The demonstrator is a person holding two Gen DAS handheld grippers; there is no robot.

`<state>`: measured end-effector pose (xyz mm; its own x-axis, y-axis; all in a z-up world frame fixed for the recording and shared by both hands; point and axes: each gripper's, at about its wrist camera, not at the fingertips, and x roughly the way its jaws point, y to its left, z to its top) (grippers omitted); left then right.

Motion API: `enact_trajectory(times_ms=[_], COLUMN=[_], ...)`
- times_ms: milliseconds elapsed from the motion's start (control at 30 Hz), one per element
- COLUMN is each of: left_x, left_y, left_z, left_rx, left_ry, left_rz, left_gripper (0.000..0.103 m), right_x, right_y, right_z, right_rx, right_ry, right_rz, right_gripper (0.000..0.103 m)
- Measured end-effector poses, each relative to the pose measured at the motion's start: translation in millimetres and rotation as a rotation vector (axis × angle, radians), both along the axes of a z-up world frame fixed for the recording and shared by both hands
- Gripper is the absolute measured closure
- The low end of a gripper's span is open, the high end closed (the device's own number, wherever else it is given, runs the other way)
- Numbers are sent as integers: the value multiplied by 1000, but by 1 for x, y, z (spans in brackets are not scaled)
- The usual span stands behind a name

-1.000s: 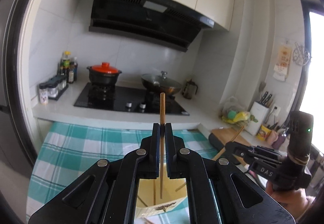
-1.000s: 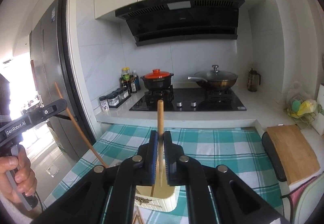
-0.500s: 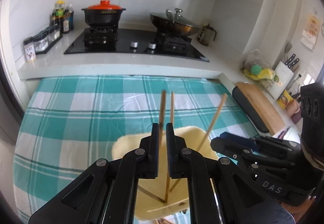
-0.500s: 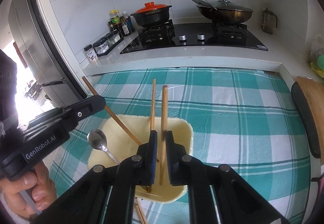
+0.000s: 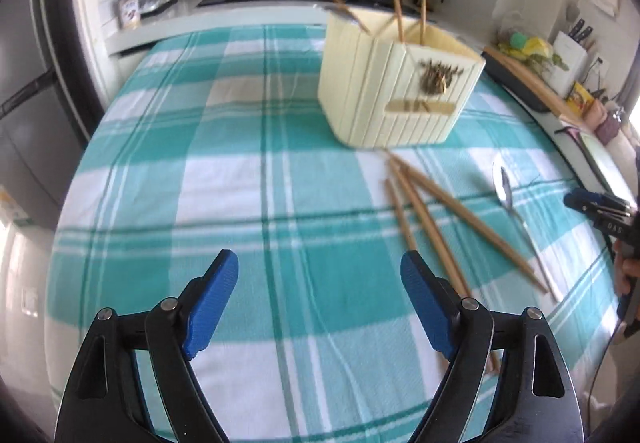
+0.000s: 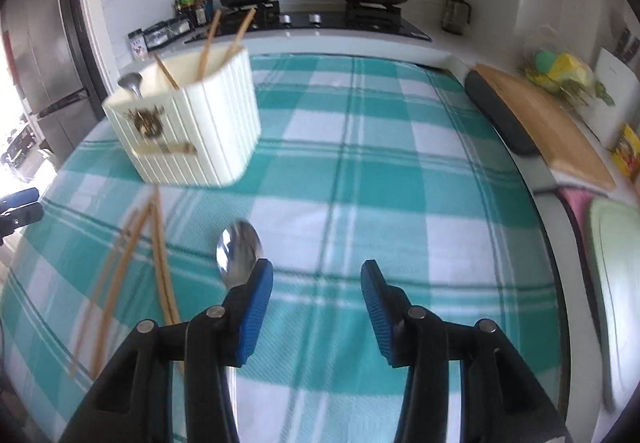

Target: Organize utensils

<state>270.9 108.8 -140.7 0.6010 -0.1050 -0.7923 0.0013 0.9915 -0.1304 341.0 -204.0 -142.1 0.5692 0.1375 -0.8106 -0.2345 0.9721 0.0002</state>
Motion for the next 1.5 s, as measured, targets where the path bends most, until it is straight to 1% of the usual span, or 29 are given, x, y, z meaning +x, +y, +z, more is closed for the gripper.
enact_trajectory(times_ms=[67,167,200,300,367,400,500,667,800,1200,1500], left_x=[-12,-18,-18,-13,-11,-13,-14,-13,-13,-11,-11], left_y=[-4,-13,-14,-14,-13,-14,-17,-21,-25,-28,-29], left_z=[-13,-24,-28,-41,-50,-50,-52,-55,-56,-58,-58], left_rx=[-28,16,18,13,27,42,65,77,105,123,125], left_ry=[1,-19,-24,-10,3,-13,-16,-7,4,21,21], left_rz=[29,62,68,77,89,91,87,70,61,51,51], left_gripper=[18,18,18,18,18,18,18,10,7,1,0], right_x=[-18,-36,-41,-44,-46,-46,-46,-47,-47,-47,-47], right_y=[-21,-37,-37,-32,-34,-35,-36,-34,-34,-35,-35], right_z=[-21,-43,-41,-42,-46,-45,-46,-47,-47,-47,-47], right_rx=[4,-9,-11,-63,-45,-39,-40,-50,-47,-47,-47], right_ry=[17,25,-9,-29,-42,-42,-42,-44,-43,-43,-43], right_rz=[-68,-127,-128,-117,-134,-138,-142,-142,-143,-143,-143], right_gripper=[56,56,56,56,55,55,55,55,55,55,55])
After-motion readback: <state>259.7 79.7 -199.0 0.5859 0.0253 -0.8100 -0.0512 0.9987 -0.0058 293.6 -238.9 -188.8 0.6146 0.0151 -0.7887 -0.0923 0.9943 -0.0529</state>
